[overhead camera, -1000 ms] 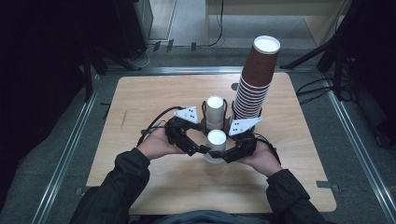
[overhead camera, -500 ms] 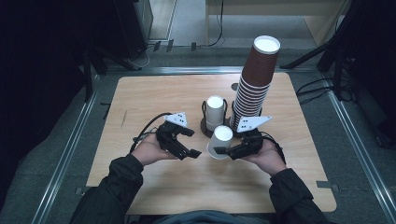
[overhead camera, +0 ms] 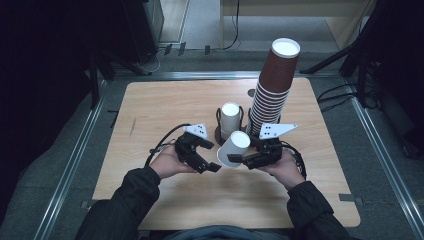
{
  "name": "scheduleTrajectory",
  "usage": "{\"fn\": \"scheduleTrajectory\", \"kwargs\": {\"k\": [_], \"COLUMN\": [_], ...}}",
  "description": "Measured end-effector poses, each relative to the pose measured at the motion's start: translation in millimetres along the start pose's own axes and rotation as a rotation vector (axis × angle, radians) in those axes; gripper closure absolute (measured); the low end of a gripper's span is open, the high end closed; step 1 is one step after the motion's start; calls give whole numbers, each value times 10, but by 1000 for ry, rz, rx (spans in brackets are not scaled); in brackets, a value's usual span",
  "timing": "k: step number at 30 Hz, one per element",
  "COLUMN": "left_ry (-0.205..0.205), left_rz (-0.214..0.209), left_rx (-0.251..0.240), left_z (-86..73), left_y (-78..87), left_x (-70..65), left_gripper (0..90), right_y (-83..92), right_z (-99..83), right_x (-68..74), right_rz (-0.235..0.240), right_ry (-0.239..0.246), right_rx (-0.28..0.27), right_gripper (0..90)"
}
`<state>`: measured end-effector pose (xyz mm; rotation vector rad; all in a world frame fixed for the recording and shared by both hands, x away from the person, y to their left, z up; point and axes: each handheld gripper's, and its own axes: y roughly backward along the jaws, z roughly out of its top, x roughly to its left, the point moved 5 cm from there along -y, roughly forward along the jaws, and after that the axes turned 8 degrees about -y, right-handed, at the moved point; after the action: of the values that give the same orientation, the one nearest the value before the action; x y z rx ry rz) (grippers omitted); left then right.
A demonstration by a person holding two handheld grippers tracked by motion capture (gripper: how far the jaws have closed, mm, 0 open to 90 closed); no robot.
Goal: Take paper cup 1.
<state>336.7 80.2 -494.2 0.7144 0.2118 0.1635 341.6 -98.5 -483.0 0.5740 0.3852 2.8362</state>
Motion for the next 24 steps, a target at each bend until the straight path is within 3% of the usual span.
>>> {"fn": "scheduleTrajectory", "kwargs": {"k": [8,18,24], "left_ry": [-14,-19,-22], "left_rz": [-6,-18,-32], "left_rx": [-16,-17,-27], "left_z": [30,58,61], "left_y": [-44,-101,-99], "left_x": [-35,-65,-76], "left_gripper": [73,80,138], "right_y": [-53,-156,-193], "right_z": [42,24,26], "right_x": [61,122,151], "right_rz": [40,60,67], "right_ry": [-6,5,4], "right_rx": [-69,-80,-87], "right_gripper": [286,285,285]}}
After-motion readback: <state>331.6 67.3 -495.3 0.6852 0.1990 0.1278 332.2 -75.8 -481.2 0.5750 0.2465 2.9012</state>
